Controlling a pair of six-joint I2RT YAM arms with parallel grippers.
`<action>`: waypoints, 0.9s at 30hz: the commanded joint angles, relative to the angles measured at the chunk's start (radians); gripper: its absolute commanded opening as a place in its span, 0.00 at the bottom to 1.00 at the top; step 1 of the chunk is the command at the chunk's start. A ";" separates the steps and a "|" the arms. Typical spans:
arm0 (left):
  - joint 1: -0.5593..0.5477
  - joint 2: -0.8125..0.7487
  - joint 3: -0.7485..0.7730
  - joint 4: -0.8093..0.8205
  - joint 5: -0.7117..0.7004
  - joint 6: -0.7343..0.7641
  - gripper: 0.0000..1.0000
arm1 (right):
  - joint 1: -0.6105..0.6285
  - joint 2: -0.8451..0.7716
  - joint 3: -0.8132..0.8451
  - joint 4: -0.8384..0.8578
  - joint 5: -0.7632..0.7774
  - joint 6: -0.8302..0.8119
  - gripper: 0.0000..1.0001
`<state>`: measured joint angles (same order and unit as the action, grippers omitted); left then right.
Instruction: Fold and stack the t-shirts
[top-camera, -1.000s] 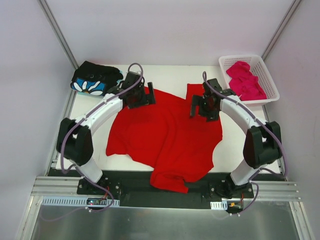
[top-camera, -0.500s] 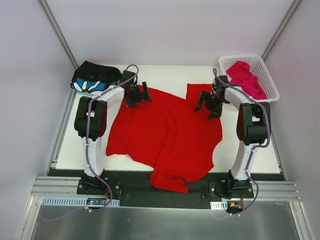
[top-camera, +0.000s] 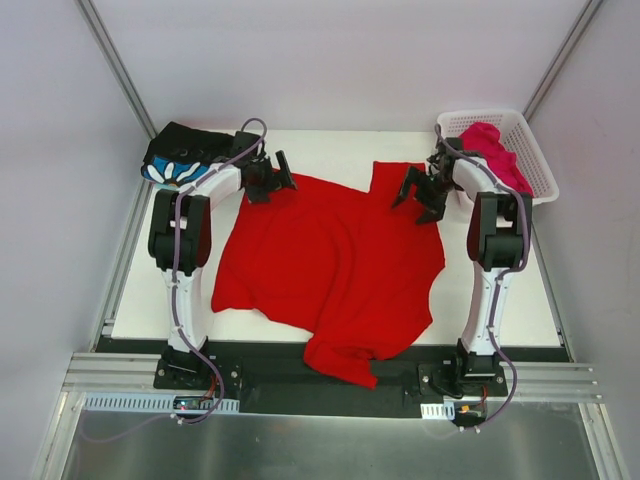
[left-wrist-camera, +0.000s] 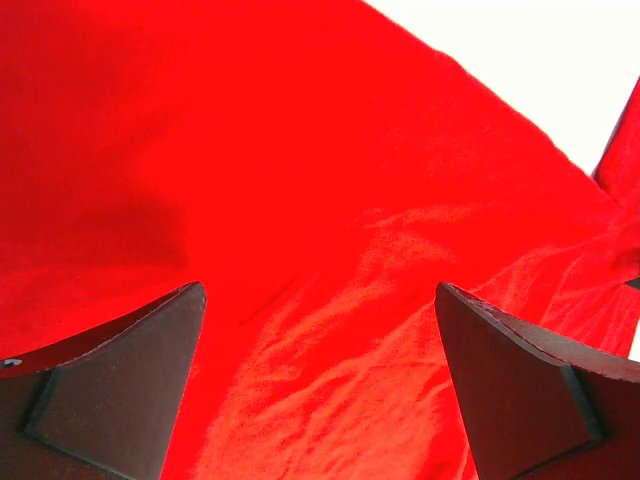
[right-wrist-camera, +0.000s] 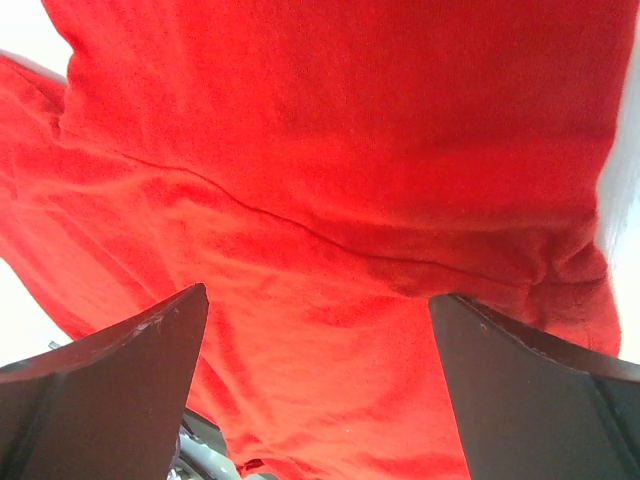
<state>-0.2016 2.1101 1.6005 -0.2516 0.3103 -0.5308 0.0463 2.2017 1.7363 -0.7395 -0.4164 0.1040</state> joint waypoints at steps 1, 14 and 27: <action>0.011 0.031 0.024 0.006 0.027 0.017 0.99 | 0.003 0.099 0.152 -0.067 -0.002 -0.010 0.96; 0.053 -0.015 0.006 -0.011 0.027 0.052 0.99 | -0.066 0.352 0.595 -0.187 -0.030 0.008 0.96; 0.057 0.027 0.042 -0.012 0.044 0.045 0.99 | -0.151 0.394 0.687 -0.031 -0.176 0.092 0.96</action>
<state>-0.1486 2.1468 1.6062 -0.2520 0.3344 -0.5068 -0.0193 2.5809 2.3722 -0.8722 -0.5842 0.1226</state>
